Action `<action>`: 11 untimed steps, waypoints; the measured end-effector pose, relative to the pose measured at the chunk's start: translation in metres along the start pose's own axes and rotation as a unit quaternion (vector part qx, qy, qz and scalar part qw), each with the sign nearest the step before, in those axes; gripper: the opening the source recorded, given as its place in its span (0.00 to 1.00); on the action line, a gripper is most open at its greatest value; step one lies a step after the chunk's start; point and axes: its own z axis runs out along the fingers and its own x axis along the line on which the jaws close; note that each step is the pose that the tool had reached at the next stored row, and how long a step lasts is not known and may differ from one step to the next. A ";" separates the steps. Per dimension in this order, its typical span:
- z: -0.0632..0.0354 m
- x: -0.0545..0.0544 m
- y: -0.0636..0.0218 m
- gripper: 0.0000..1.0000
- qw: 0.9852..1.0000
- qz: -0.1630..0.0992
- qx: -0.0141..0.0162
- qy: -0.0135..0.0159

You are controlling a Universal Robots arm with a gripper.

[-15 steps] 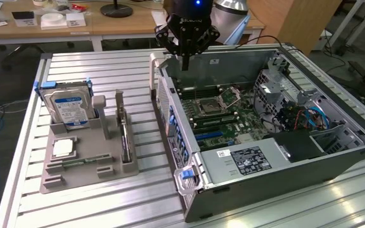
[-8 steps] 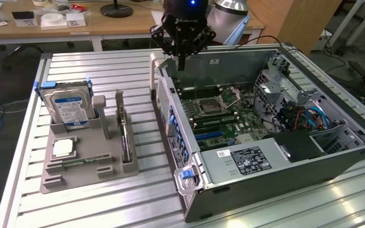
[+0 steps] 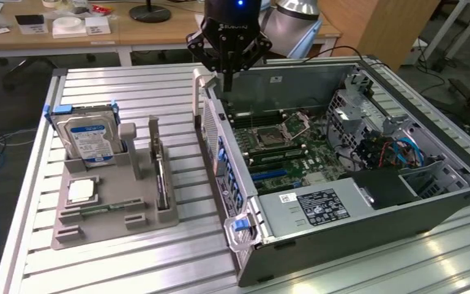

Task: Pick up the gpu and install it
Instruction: 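Reach for the gpu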

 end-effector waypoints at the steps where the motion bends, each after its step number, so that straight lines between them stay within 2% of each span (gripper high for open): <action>1: 0.0000 0.001 -0.0001 0.10 1.000 0.000 0.000 0.000; 11: -0.0004 0.014 -0.0011 0.10 1.000 0.000 0.000 0.000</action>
